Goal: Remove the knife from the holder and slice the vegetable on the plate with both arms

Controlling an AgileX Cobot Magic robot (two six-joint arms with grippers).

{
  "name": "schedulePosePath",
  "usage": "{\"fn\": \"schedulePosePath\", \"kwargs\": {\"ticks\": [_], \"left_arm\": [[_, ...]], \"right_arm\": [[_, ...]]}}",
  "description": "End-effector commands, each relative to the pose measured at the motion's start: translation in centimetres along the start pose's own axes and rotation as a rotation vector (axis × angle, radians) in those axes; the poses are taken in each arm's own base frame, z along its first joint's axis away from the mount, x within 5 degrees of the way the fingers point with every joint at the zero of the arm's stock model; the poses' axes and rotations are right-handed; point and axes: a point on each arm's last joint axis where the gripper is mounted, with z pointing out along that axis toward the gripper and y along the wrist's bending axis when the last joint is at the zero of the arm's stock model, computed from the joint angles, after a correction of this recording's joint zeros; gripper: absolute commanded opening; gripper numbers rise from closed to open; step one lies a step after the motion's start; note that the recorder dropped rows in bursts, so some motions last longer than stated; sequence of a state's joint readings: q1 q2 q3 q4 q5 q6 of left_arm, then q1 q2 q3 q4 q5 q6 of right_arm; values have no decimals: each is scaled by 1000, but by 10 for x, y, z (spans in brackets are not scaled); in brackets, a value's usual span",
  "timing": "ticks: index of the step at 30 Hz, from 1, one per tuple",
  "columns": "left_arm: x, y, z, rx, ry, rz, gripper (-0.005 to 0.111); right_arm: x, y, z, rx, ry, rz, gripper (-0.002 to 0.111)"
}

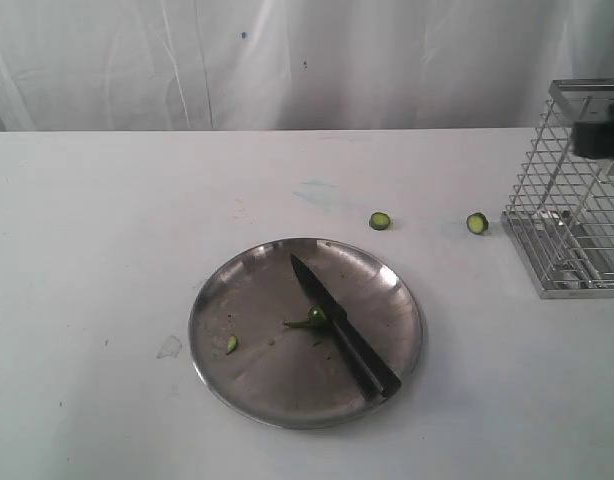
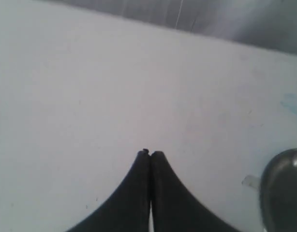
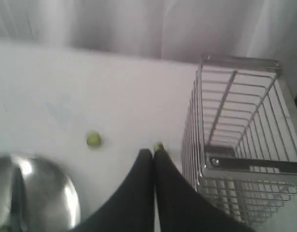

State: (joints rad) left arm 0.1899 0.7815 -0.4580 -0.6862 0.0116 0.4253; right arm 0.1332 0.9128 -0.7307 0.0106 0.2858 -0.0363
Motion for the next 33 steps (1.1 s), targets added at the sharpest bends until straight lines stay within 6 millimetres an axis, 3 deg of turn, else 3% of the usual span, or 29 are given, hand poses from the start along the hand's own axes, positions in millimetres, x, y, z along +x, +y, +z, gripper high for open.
{"fn": "schedulePosePath", "kwargs": {"ticks": [1,4,6,11,16,19,23,29,31,33], "left_arm": [[5,-8,-53,51,-284,60,0],[17,-13,-75,114,-331,105,0],[29,-20,-83,197,-271,129,0],[58,-34,-95,380,-50,208,0],[69,-39,-99,452,61,228,0],[69,-39,-99,451,60,228,0],[69,-39,-99,448,51,227,0],[69,-39,-99,449,53,228,0],[69,-39,-99,449,53,228,0],[69,-39,-99,449,53,228,0]], "right_arm": [[22,-1,-60,17,-425,25,0],[40,1,-95,31,-590,-30,0],[53,1,-109,40,-595,-37,0],[75,0,-135,54,-544,-27,0],[82,0,-154,60,-619,-25,0],[82,0,-155,74,-627,-51,0],[85,1,-146,145,-775,-128,0],[157,-8,-89,245,-530,23,0],[163,-10,-85,270,-477,26,0],[180,-12,-79,280,-280,89,0]]}}
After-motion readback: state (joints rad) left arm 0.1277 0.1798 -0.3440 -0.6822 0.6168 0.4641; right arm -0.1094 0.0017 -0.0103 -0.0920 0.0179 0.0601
